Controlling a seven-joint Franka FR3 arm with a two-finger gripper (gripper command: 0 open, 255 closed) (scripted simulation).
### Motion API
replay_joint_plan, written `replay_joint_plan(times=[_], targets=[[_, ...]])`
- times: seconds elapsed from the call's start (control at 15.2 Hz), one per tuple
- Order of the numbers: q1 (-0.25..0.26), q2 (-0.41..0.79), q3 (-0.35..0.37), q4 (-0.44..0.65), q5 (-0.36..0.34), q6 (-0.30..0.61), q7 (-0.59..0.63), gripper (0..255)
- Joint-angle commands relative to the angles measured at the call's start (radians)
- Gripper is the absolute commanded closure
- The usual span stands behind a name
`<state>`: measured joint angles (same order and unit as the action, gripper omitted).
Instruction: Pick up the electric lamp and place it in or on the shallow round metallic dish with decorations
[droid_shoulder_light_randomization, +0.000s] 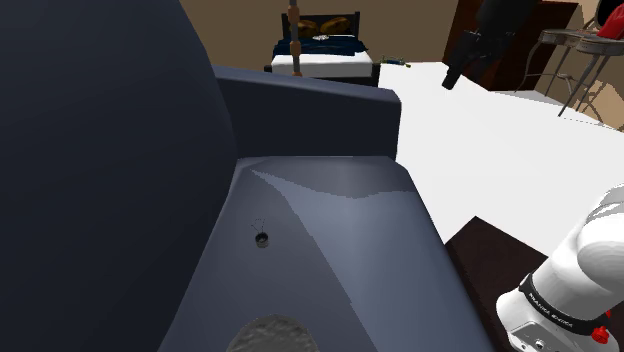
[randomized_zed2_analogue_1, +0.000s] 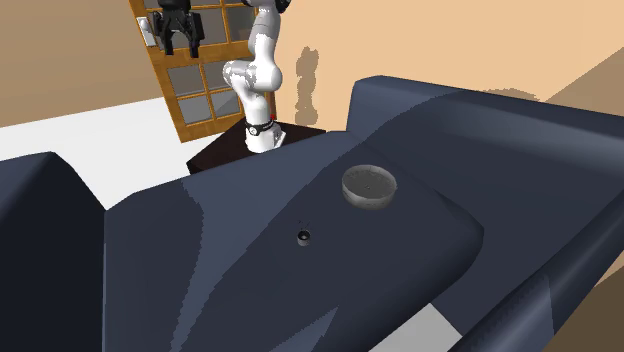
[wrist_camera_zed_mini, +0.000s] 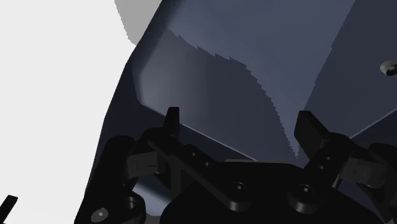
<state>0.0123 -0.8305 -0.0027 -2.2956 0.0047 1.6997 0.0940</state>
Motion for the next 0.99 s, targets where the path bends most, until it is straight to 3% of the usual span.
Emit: replay_joint_plan(times=[0.0, 0.92], targets=[[0.0, 0.0, 0.0, 0.0, 0.0, 0.0, 0.0, 0], [0.05, 0.309, 0.248, -0.003, 0.08, 0.243, 0.258, 0]])
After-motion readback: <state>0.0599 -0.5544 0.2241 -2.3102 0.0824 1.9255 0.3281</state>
